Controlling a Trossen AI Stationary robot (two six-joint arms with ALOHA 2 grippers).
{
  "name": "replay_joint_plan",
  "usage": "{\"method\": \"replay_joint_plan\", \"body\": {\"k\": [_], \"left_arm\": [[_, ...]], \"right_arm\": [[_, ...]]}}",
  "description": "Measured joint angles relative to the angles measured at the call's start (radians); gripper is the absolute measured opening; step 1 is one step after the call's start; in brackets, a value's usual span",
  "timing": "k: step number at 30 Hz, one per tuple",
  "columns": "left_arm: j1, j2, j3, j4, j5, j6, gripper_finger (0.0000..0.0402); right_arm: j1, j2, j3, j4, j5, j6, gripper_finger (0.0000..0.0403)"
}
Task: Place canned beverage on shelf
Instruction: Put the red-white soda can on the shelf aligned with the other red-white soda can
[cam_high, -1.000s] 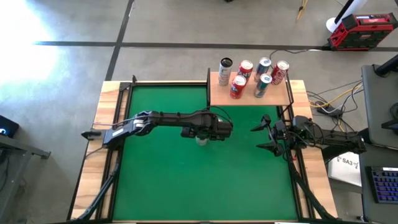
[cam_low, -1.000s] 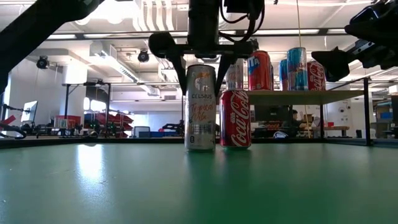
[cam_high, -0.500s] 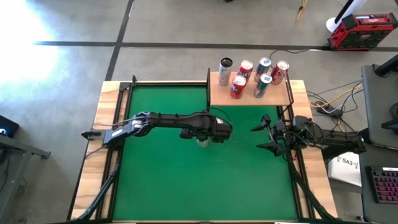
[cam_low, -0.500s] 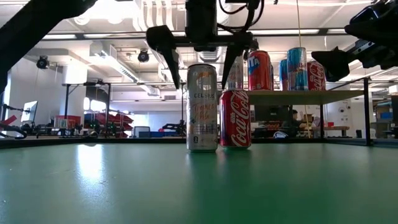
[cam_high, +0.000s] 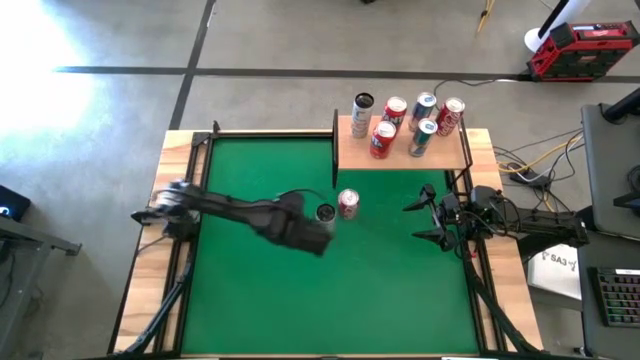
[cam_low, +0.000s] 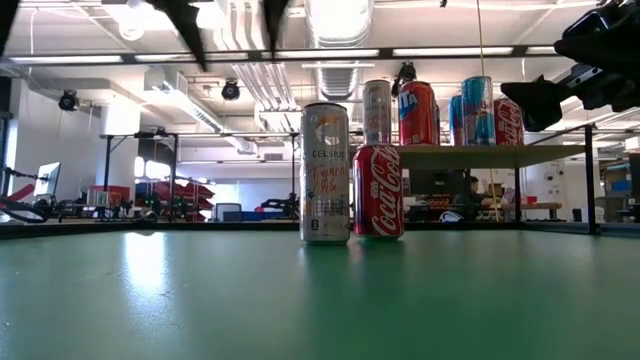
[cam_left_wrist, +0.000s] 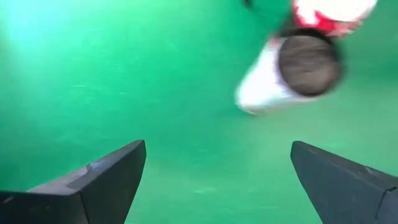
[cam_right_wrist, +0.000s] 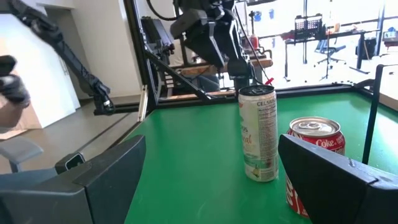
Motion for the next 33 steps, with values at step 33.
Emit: {"method": "replay_joint_plan", "body": {"k": [33], "left_arm": [[0.229, -0.976, -1.569, 1.739, -0.069, 1.206, 0.0384]], "right_arm": [[0.000, 0.000, 0.000, 0.000, 0.000, 0.000, 0.0359]]}}
